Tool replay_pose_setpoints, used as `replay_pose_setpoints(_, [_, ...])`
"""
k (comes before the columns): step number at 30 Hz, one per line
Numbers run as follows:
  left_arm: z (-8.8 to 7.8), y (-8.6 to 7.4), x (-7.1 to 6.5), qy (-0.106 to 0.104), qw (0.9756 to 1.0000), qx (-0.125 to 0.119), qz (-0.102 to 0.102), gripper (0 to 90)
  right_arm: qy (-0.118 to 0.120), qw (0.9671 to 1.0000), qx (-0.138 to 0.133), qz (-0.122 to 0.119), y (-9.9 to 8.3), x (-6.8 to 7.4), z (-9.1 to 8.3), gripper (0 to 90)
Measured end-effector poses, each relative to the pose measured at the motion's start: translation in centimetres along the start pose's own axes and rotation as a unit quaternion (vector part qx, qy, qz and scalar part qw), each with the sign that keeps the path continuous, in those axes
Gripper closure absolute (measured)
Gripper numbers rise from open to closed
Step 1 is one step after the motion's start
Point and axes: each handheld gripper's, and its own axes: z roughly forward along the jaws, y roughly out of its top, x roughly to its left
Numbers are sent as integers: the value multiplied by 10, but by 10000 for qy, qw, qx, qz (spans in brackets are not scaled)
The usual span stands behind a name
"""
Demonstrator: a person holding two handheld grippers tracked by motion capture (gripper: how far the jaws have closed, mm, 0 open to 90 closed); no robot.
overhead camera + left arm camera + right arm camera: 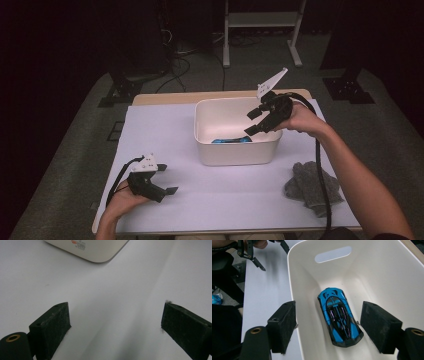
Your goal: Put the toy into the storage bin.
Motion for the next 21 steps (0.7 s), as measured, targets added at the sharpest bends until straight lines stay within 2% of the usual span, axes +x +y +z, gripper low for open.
replay_pose_setpoints(10, [1,-1,0,-6,10000,-2,-25,80,-121,9998,-148,5,-10,10,-17,276])
replay_pose_setpoints(21, [1,0,-1,8,10000,32,10,80,-241,9991,-322,122,-29,19,-38,276])
